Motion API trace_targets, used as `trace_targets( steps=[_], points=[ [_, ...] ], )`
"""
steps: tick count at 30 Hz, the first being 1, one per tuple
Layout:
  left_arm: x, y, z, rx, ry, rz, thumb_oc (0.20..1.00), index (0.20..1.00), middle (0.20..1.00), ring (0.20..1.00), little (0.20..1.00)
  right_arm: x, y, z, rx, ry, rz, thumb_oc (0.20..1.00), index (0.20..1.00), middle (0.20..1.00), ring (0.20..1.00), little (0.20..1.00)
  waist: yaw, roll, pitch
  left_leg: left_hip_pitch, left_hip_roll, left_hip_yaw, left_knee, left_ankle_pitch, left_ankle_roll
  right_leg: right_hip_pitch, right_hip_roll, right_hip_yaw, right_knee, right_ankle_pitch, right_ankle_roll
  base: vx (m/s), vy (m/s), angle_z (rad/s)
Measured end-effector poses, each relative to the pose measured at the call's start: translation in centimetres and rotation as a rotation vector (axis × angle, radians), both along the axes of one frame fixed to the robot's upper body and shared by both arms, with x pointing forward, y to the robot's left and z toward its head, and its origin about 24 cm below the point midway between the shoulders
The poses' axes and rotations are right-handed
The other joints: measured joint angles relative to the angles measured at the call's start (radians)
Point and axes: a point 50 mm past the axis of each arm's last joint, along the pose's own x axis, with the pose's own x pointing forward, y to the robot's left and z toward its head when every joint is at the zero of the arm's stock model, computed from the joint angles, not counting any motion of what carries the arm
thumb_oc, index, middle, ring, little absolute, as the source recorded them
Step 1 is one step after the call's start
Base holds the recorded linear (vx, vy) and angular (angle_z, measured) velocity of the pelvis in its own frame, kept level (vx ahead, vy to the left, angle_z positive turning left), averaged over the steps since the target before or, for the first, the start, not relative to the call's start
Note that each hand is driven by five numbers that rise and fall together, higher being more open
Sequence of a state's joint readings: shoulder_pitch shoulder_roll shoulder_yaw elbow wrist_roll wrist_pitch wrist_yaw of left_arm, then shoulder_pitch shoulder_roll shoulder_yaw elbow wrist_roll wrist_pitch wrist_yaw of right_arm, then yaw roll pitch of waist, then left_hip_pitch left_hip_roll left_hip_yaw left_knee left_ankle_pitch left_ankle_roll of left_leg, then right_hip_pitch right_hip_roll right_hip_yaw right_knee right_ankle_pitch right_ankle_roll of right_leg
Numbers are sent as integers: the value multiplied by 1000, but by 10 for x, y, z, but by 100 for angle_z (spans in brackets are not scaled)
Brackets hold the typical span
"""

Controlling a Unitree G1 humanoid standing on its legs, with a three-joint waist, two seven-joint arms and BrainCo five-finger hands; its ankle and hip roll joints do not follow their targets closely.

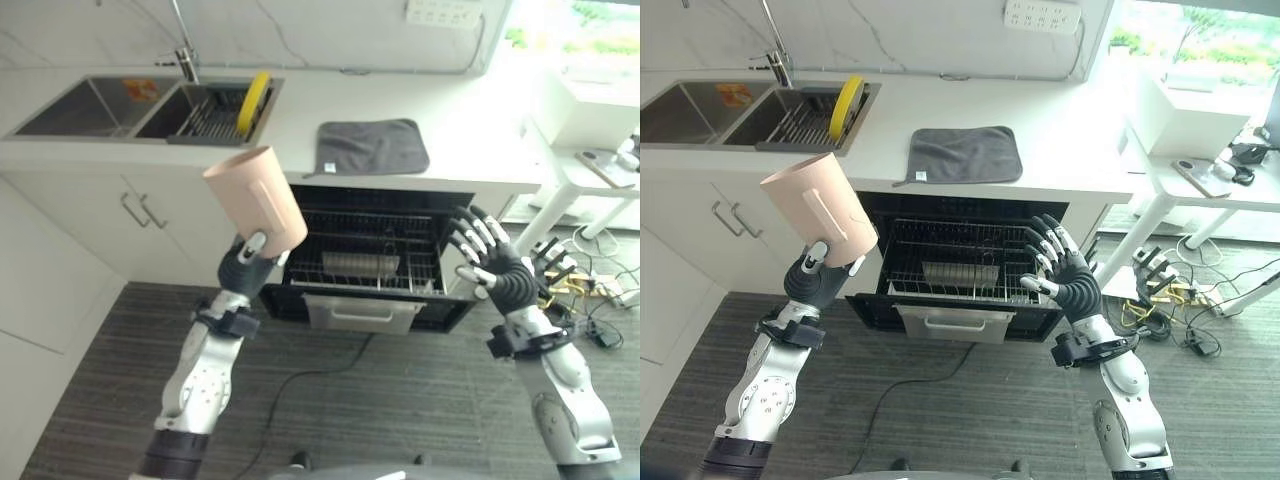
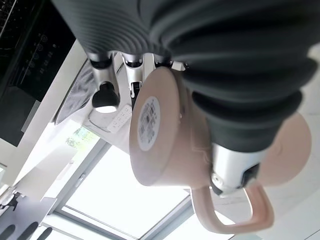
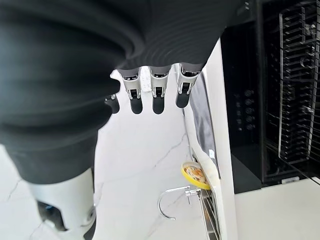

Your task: Place the dishes in the dishwasher.

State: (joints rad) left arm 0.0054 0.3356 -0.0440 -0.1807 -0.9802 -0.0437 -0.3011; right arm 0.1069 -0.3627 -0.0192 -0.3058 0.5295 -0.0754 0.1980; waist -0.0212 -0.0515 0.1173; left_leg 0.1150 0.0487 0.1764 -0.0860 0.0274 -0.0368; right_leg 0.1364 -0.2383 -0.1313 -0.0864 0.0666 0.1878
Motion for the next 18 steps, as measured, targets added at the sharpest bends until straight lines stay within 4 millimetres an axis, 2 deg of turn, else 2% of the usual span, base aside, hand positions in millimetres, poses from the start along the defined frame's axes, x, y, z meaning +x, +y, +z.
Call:
trace_targets(
  steps=[3,5,7,8,9,10,11,12,14,15,16,17,18],
  points=[
    [0,-3,0,-1,4,-13,200,200,200,200,200,0,0,0,0,2,-2,1000,1000,1000,1000,1000,-4,1,0,-3,0,-1,0,-7,-2,-9,-1,0,12,-4,2,68,235,-1],
    [0,-4,-1,0,13,-15,200,200,200,200,200,0,-1,0,-1,2,-2,1000,1000,1000,1000,1000,-1,5,1,-10,-1,0,0,-16,-2,-48,-2,8,70,-9,7,42,231,-9],
    [-1,-4,-2,3,19,-13,200,200,200,200,200,-1,-1,-2,-2,8,0,1000,1000,1000,1000,1000,-4,12,5,-13,-5,0,-2,-26,14,-121,-8,13,192,-10,8,37,180,-23],
    [-1,-4,-3,12,21,-13,200,200,200,200,200,-2,-1,-3,-3,12,4,1000,1000,1000,1000,1000,-16,4,6,-9,-16,5,1,-32,16,-153,-17,13,247,-9,7,54,135,-46],
    [-4,0,-5,15,32,2,200,200,200,200,200,-5,1,-7,-8,24,27,1000,1000,1000,1000,1000,-17,3,12,-10,-16,16,5,-38,29,-231,-28,17,361,2,-6,70,28,-46],
    [-6,2,-8,17,46,12,200,200,200,200,200,-6,1,-8,-20,28,36,1000,1000,1000,1000,1000,-24,-1,11,-6,-17,28,0,-36,32,-256,-22,16,378,-6,-8,84,-34,-41],
    [-7,2,-9,18,51,16,200,200,200,200,200,-6,1,-8,-29,29,43,1000,1000,1000,1000,1000,-26,-11,7,-8,-18,31,0,-34,33,-258,-10,14,370,-23,-15,112,-124,-17],
    [-6,3,-9,19,54,21,200,200,200,200,200,-6,-1,-7,-46,27,52,1000,1000,1000,1000,1000,-27,-14,7,-9,-12,31,-3,-30,30,-243,22,25,298,-41,-21,100,-148,-4],
    [-6,4,-9,20,56,24,200,200,200,200,200,-4,-3,-3,-69,15,56,1000,1000,1000,1000,1000,-36,-14,7,-13,-10,28,-6,-25,27,-204,63,40,89,-28,-27,87,-187,3],
    [-5,4,-9,20,57,24,200,200,200,200,200,-4,-3,-3,-68,13,55,1000,1000,1000,1000,1000,-40,-15,6,-13,-12,27,-6,-24,26,-196,65,39,51,-22,-24,66,-198,21],
    [-6,2,-11,14,64,21,200,200,200,200,200,-3,-2,-3,-63,12,55,1000,1000,1000,1000,1000,-51,-23,0,-3,-17,19,-7,-21,24,-175,59,33,-8,38,-25,85,-288,13],
    [-7,0,-13,4,72,17,200,200,200,200,200,-3,-1,-3,-62,13,57,1000,1000,1000,1000,1000,-51,-10,3,10,-8,20,-7,-25,4,-169,73,28,-8,94,-46,103,-346,7],
    [-9,-2,-15,-9,79,19,200,200,200,200,200,-2,-1,-3,-63,12,55,1000,1000,1000,1000,1000,-51,18,3,9,12,19,-1,-19,-11,-163,92,21,-1,87,-56,113,-411,-8]
  ],
)
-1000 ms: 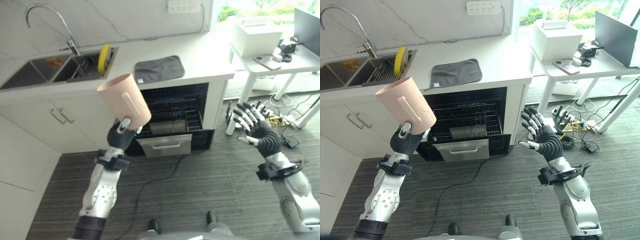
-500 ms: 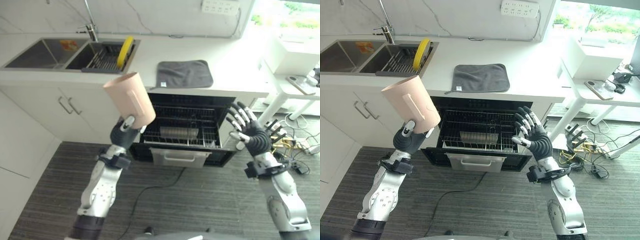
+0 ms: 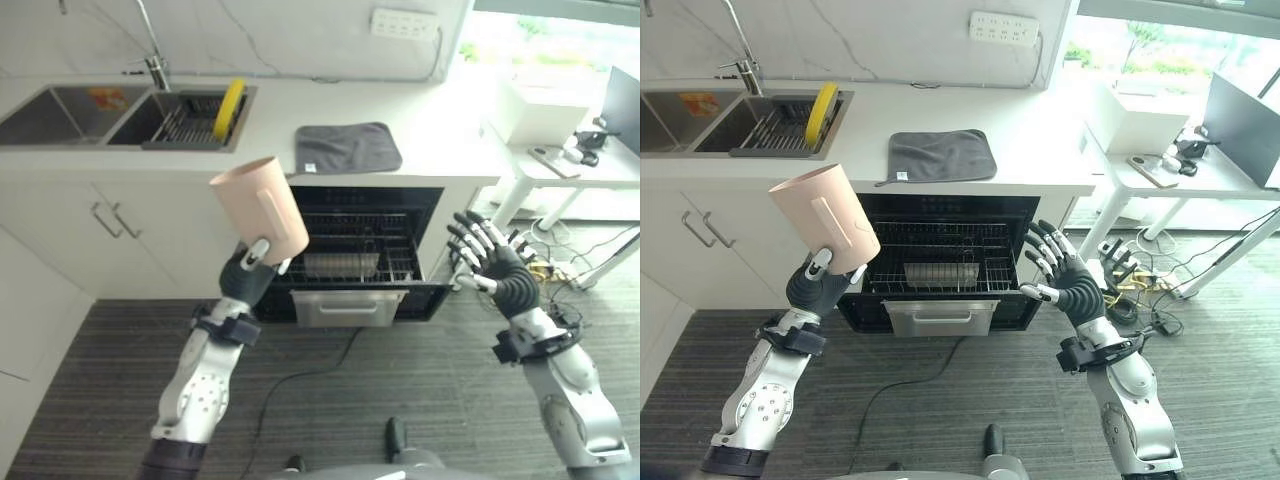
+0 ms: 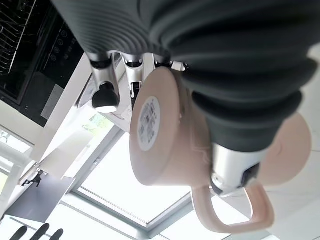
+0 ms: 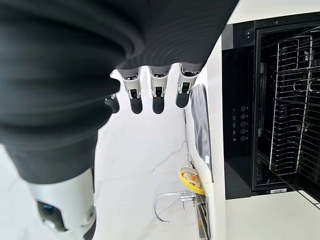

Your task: Place the dishes in the dishwasher.

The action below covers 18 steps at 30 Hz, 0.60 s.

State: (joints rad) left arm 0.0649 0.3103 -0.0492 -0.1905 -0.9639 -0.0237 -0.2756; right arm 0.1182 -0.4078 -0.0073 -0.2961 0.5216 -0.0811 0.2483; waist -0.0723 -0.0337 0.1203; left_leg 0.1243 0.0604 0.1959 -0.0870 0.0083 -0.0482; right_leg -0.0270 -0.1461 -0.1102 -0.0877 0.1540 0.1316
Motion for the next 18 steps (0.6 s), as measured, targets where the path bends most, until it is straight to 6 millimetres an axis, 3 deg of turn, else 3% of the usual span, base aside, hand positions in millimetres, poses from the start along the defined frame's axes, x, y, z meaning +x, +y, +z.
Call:
trace_targets(
  steps=[2,4,7,10,12,13,15,16,17,18],
  points=[
    [-1,0,-2,-1,7,0,200,200,200,200,200,4,-1,-5,0,24,-10,1000,1000,1000,1000,1000,-9,29,0,3,33,3,1,2,-12,5,40,-10,0,-1,-25,89,-323,-3],
    [0,-1,-2,-20,8,0,200,200,200,200,200,6,-5,-11,1,51,-34,1000,1000,1000,1000,1000,-11,35,1,30,72,-6,1,9,-23,39,78,-17,0,-25,-52,113,-425,8],
    [1,-3,1,-67,0,-3,200,200,200,200,200,8,-5,-12,7,59,-46,1000,1000,1000,1000,1000,-20,67,3,33,121,-15,1,-6,-39,54,118,-46,0,-55,-68,107,-456,22],
    [-1,-4,0,-70,7,-5,200,200,200,200,200,8,-8,-10,1,52,-59,1000,1000,1000,1000,1000,-16,118,3,27,142,-19,0,-18,-20,53,142,-45,1,-61,-79,33,-273,-1],
    [-2,-5,-2,-82,9,-11,200,200,200,200,200,8,-13,-9,-22,55,-69,1000,1000,1000,1000,1000,-15,141,8,-13,144,-19,67,-10,-31,36,150,-44,16,-74,-97,-28,-130,6],
    [-2,-6,-3,-108,12,-22,200,200,200,200,200,8,-14,-9,-22,54,-74,1000,1000,1000,1000,1000,-15,114,24,-79,128,-19,180,20,-46,29,120,-42,18,-84,-112,13,7,9],
    [-3,-7,-3,-120,10,-31,200,200,200,200,200,8,-16,-8,-22,51,-82,1000,1000,1000,1000,1000,-6,97,36,-112,127,-25,238,53,-49,42,104,-41,12,-90,-121,59,131,14],
    [-3,-10,-3,-120,5,-54,200,200,200,200,200,8,-20,-7,-20,46,-100,1000,1000,1000,1000,1000,-7,70,53,-145,121,-13,291,49,-55,64,86,-44,-6,-89,-139,84,261,16],
    [-4,-12,-4,-117,6,-75,200,200,200,200,200,8,-22,-4,-28,35,-101,1000,1000,1000,1000,1000,-10,70,53,-127,134,11,197,44,-53,71,84,-47,-6,-93,-141,92,337,22],
    [-4,-13,-3,-115,-9,-89,200,200,200,200,200,6,-22,-4,-34,36,-97,1000,1000,1000,1000,1000,-34,73,54,-106,165,62,12,57,-70,78,87,-62,-6,-102,-132,107,424,20]
  ],
)
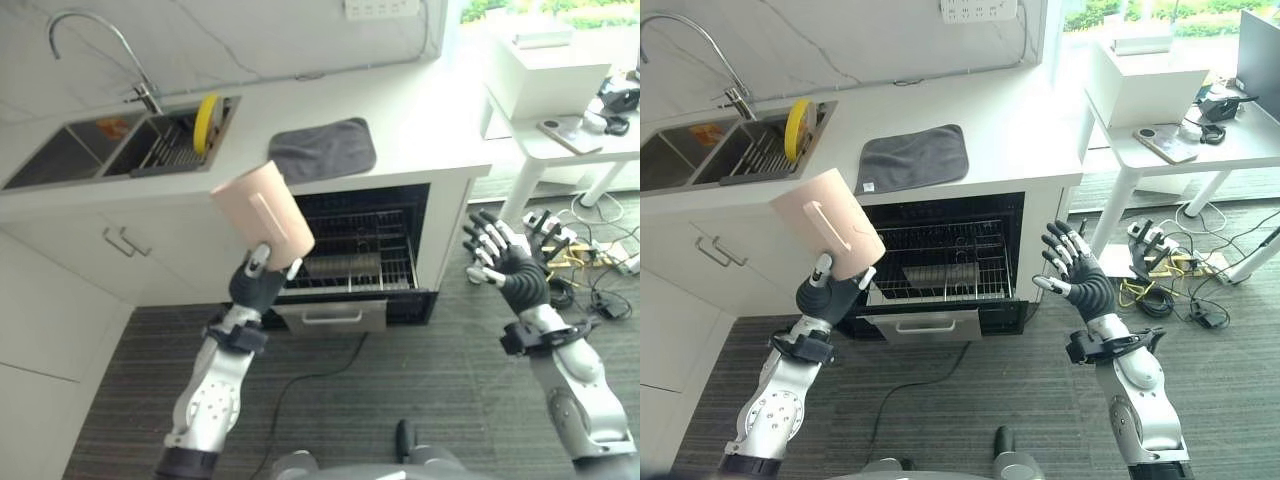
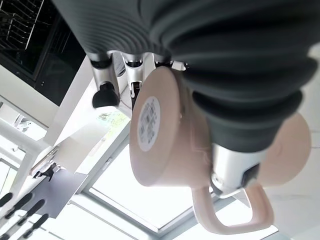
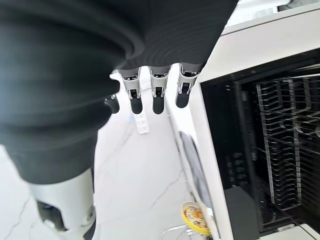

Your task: Place the dishes in the dishwasher.

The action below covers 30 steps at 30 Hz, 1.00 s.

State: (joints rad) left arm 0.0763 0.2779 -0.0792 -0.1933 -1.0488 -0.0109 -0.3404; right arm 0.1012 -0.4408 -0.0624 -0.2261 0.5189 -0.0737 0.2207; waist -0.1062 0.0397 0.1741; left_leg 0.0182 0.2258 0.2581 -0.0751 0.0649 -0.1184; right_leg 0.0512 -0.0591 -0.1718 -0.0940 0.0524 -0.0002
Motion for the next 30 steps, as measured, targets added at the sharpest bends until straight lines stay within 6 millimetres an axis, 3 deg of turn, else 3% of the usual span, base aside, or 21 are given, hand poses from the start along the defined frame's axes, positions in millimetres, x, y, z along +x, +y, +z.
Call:
trace_targets(
  steps=[4,6,7,8,10,14,17,19,20,21,23,26,30],
  points=[
    [4,-2,4,0,-26,-8,200,200,200,200,200,-3,-7,3,-50,2,24,1000,1000,1000,1000,1000,-17,1,4,11,25,-40,-21,5,-5,20,-6,20,6,-8,29,136,411,-15],
    [4,-4,4,-11,-30,-9,200,200,200,200,200,-11,-19,8,-63,-13,-15,1000,1000,1000,1000,1000,-31,43,0,41,-19,-32,-22,7,19,48,-14,10,7,-7,82,150,415,-6],
    [4,-3,4,-6,-28,-3,200,200,200,200,200,-13,-19,7,-45,-11,-22,1000,1000,1000,1000,1000,-29,37,-4,52,-44,-44,-22,12,15,58,-38,13,8,-13,104,119,402,20],
    [7,-1,9,4,-43,14,200,200,200,200,200,-16,1,8,4,-28,37,1000,1000,1000,1000,1000,-21,-26,-4,52,-133,-44,-15,-7,51,46,-123,18,28,-18,147,126,490,15],
    [12,-2,14,49,-61,17,200,200,200,200,200,-15,19,11,63,-56,82,1000,1000,1000,1000,1000,-6,-68,-3,56,-190,-46,-14,-19,83,43,-179,16,47,-12,159,116,405,18],
    [18,6,26,220,-104,20,200,200,200,200,200,-6,29,15,92,-73,84,1000,1000,1000,1000,1000,44,-100,-4,74,-226,-50,-14,-42,122,11,-222,-3,134,2,168,85,168,10],
    [17,11,24,241,-95,37,200,200,200,200,200,-4,28,3,82,-23,74,1000,1000,1000,1000,1000,65,-106,-2,88,-202,-28,-14,-51,122,-46,-211,5,232,-13,186,92,-61,-22],
    [18,12,25,250,-94,39,200,200,200,200,200,-3,26,-7,83,25,66,1000,1000,1000,1000,1000,59,-137,-5,92,-188,-12,-14,-58,118,-53,-176,56,140,14,188,171,-228,-39],
    [17,14,23,254,-77,50,200,200,200,200,200,-1,25,-13,84,38,63,1000,1000,1000,1000,1000,53,-143,-2,102,-179,3,-15,-66,91,-23,-169,51,44,25,180,252,-458,-43],
    [17,14,23,257,-74,54,200,200,200,200,200,-2,24,-16,83,55,56,1000,1000,1000,1000,1000,52,-150,2,110,-175,12,-15,-66,74,-6,-167,54,-4,38,192,194,-431,-36],
    [13,11,13,242,-36,54,200,200,200,200,200,3,26,-17,76,61,64,1000,1000,1000,1000,1000,15,-101,7,110,-111,16,-15,-52,36,2,-101,56,6,33,165,218,-450,-12],
    [12,3,10,228,-32,47,200,200,200,200,200,6,23,-11,29,50,82,1000,1000,1000,1000,1000,-1,-50,17,131,-50,7,-15,-38,13,27,-28,48,6,17,120,228,-407,-4],
    [6,-1,14,212,-45,44,200,200,200,200,200,4,21,2,-25,18,117,1000,1000,1000,1000,1000,9,-20,15,116,13,-3,23,-20,6,45,34,21,6,-17,80,145,-336,16]
  ],
)
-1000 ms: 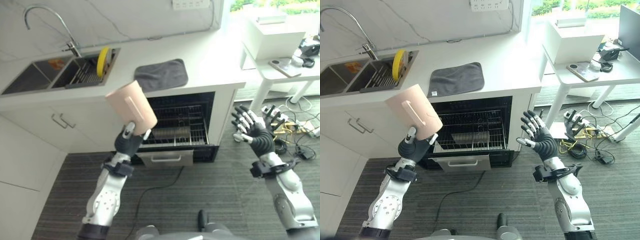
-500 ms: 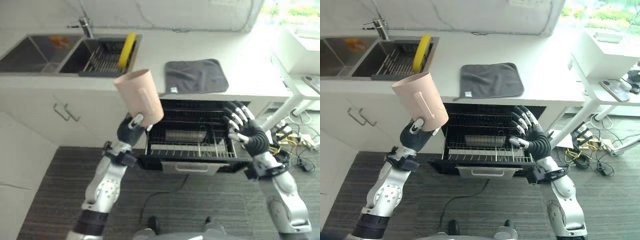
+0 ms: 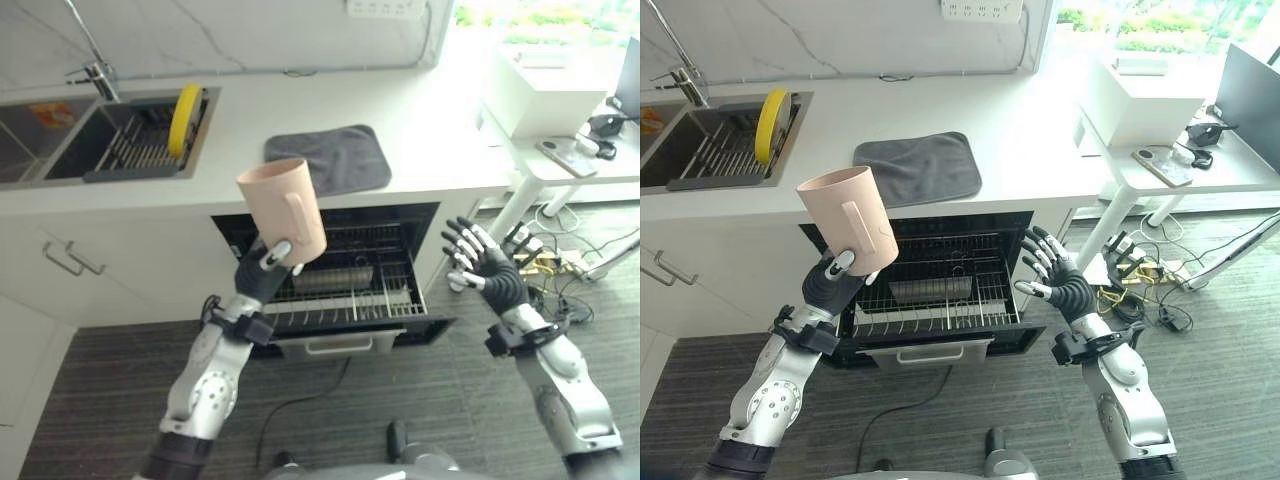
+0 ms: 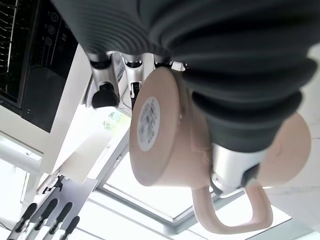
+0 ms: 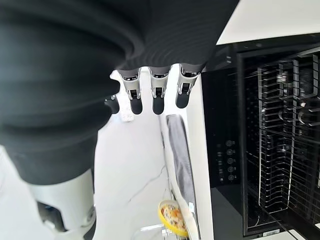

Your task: Place the dishes in the dishwasher.

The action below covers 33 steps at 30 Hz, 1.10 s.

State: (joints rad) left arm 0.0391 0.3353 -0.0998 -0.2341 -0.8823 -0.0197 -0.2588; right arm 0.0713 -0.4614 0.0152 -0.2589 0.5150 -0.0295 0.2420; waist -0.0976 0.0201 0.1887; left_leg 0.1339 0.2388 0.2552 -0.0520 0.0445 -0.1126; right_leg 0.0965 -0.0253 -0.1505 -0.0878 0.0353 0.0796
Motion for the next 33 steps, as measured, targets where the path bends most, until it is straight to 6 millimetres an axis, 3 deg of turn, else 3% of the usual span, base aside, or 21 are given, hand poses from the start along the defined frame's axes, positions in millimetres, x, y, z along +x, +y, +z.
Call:
trace_targets(
  steps=[2,4,5,6,8,9,11,13,14,16,18,22,33],
  points=[
    [-2,-2,-5,-2,20,-5,200,200,200,200,200,0,-1,1,3,3,8,1000,1000,1000,1000,1000,23,-4,-1,-53,7,-4,104,14,14,0,-1,-2,4,-9,-16,90,-222,14],
    [-8,0,-16,-2,62,-3,200,200,200,200,200,1,-8,3,-6,8,-1,1000,1000,1000,1000,1000,45,-26,2,-172,-3,-89,280,67,10,2,-29,1,12,-31,-73,81,15,13],
    [-10,-1,-17,-1,65,-12,200,200,200,200,200,1,-8,3,-12,8,1,1000,1000,1000,1000,1000,49,-27,2,-174,-16,-94,272,58,11,5,-33,2,12,-32,-77,74,112,4],
    [-9,-2,-17,13,61,-20,200,200,200,200,200,1,-6,1,-5,13,2,1000,1000,1000,1000,1000,45,-22,-2,-164,-26,-74,188,44,1,10,-37,-6,3,-22,-59,53,133,23],
    [2,-11,-12,64,30,-66,200,200,200,200,200,5,-5,1,10,13,-21,1000,1000,1000,1000,1000,24,-10,-3,-160,-29,-34,-23,55,-7,10,-30,-45,1,-8,-78,36,142,31],
    [3,-12,-12,84,25,-68,200,200,200,200,200,6,-4,2,9,11,-18,1000,1000,1000,1000,1000,29,-7,-6,-143,-27,-32,-41,61,-2,21,-30,-30,1,-9,-77,43,187,-18],
    [3,-12,-13,104,29,-69,200,200,200,200,200,6,-9,6,-17,-2,-22,1000,1000,1000,1000,1000,6,3,-10,-77,-27,-28,-41,63,-3,49,-35,-19,1,-20,-58,46,196,-30],
    [7,-18,-14,105,33,-118,200,200,200,200,200,5,-15,11,-59,-12,-16,1000,1000,1000,1000,1000,-43,49,-30,-44,-26,-23,-43,67,2,57,-25,-30,1,-29,-18,43,143,17],
    [9,-23,-14,110,31,-144,200,200,200,200,200,5,-14,12,-53,-16,-14,1000,1000,1000,1000,1000,-50,49,-31,-46,-31,-26,-41,45,-11,57,-32,-35,1,-28,-7,34,122,19],
    [10,-30,-15,132,39,-217,200,200,200,200,200,9,6,11,-36,-13,101,1000,1000,1000,1000,1000,-29,1,-35,-47,-90,-22,-36,33,12,51,-92,-29,0,-19,28,42,123,8],
    [7,-34,-19,151,58,-272,200,200,200,200,200,15,21,18,-14,-41,188,1000,1000,1000,1000,1000,-8,-14,-44,-41,-128,-21,-37,23,34,55,-127,-29,0,-19,56,41,79,8],
    [5,-33,-25,171,74,-346,200,200,200,200,200,22,24,31,25,-87,234,1000,1000,1000,1000,1000,28,-18,-47,-38,-147,-20,-37,20,44,56,-146,-28,0,-16,68,39,56,2],
    [-7,-49,-34,157,90,-591,200,200,200,200,200,24,22,23,77,-52,333,1000,1000,1000,1000,1000,25,-20,-106,-26,-135,-21,-37,20,45,70,-132,-23,0,-16,68,30,20,-2]
  ],
)
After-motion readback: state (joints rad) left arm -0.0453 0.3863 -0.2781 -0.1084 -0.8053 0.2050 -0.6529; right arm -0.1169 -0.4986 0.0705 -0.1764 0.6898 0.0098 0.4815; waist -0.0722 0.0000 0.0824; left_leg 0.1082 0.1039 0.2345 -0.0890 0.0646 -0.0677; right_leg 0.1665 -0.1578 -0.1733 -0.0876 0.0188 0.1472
